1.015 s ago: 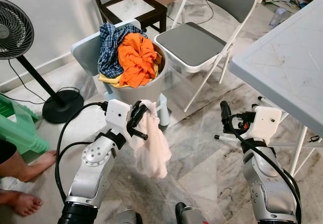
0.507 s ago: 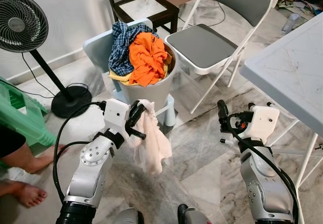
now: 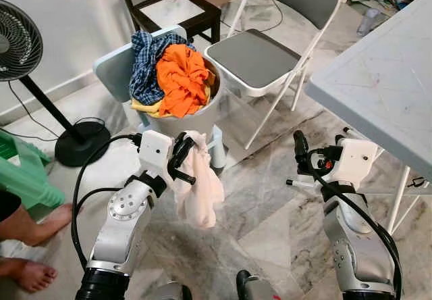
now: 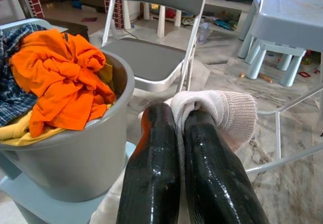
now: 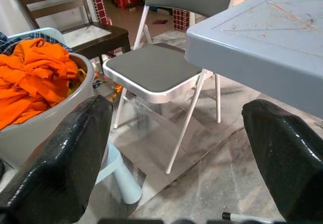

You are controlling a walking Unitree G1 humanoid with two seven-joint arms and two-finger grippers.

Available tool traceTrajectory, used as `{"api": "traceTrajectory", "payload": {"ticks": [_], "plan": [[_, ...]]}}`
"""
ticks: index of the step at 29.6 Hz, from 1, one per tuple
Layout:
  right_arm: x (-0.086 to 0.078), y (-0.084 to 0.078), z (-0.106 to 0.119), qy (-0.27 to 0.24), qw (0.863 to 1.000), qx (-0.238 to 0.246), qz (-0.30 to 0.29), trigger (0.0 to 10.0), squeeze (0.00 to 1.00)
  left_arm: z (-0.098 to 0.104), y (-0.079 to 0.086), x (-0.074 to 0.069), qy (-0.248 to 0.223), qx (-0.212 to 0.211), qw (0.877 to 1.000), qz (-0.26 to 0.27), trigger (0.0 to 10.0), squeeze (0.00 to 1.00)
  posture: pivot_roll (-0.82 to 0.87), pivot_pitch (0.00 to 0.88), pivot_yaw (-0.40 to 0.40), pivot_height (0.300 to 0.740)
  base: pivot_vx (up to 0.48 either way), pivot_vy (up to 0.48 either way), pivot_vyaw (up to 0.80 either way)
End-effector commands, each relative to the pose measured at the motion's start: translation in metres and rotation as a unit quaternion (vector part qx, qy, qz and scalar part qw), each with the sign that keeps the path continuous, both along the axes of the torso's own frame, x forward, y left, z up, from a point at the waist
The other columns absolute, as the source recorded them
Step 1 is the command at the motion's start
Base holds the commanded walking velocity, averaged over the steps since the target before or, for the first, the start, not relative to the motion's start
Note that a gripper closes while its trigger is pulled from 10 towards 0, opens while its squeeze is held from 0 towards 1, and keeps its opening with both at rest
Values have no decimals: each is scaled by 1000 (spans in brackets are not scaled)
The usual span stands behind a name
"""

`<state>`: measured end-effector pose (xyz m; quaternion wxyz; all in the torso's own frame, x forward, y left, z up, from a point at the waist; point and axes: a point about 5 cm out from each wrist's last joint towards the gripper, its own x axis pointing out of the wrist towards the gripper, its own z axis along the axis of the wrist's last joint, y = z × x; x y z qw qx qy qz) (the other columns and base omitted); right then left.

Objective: Hang hanger

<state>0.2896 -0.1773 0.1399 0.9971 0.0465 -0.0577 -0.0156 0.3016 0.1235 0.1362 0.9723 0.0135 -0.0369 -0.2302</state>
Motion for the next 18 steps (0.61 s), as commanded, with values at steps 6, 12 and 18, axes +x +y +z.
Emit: {"api": "traceTrajectory", "payload": {"ticks": [6, 12, 18], "plan": [[-2, -1, -5, 12, 1000, 3, -4, 10000, 0, 3, 0, 0, -2, -6, 1000, 8, 10000, 0, 105, 252, 19, 740, 0, 0, -800], [-3, 1, -5, 10, 1000, 3, -4, 10000, 0, 4, 0, 0, -2, -10, 1000, -4, 10000, 0, 104, 254, 22, 740, 0, 0, -800], [-4, 1, -6, 10, 1000, 3, -5, 10000, 0, 4, -3, -4, -4, -12, 1000, -22, 10000, 0, 104, 250, 22, 740, 91, 0, -800]]}}
